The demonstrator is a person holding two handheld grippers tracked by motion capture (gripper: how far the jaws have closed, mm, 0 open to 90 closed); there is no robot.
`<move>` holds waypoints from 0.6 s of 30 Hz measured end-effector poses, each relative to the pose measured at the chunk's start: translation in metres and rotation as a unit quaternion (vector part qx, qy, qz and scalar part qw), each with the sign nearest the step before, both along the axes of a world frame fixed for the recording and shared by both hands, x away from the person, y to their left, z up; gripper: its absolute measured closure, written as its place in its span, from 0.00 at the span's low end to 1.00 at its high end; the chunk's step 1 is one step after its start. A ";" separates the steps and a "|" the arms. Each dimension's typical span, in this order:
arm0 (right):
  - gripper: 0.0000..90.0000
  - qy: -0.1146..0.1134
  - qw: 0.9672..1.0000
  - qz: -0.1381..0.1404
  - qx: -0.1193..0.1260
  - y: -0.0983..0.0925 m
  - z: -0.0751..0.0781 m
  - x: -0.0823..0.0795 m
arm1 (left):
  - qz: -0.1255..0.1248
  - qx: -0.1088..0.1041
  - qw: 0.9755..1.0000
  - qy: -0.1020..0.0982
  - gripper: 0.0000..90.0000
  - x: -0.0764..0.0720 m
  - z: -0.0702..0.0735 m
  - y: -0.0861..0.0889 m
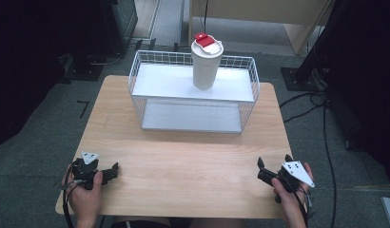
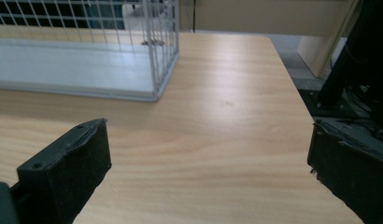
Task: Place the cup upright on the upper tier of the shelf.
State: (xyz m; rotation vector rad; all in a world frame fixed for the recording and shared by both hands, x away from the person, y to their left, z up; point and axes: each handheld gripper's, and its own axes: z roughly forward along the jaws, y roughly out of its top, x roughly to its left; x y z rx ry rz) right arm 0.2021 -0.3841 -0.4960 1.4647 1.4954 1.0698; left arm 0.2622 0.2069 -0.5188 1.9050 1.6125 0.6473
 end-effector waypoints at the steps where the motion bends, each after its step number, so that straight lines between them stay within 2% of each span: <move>1: 0.00 0.000 1.000 0.000 0.000 0.000 0.000 0.000 | 0.000 0.000 1.000 0.000 0.00 0.000 0.000 0.000; 7: 0.00 0.018 1.000 -0.019 0.001 -0.020 -0.011 -0.013 | 0.000 0.000 1.000 0.000 0.00 0.000 0.000 0.000; 10: 0.00 0.026 0.999 -0.025 -0.003 -0.024 -0.015 -0.017 | 0.009 0.000 1.000 -0.001 0.00 0.001 0.000 -0.002; 14: 0.00 0.047 0.998 -0.029 -0.013 -0.027 -0.019 -0.021 | 0.011 -0.001 1.000 -0.001 0.00 0.001 0.000 -0.003; 16: 0.00 0.066 0.997 -0.026 -0.019 -0.029 -0.023 -0.021 | 0.011 0.000 1.000 -0.001 0.00 0.001 0.000 -0.003; 18: 0.00 0.081 0.996 -0.026 -0.006 -0.032 -0.024 -0.022 | 0.011 0.000 1.000 -0.001 0.00 0.001 0.000 -0.003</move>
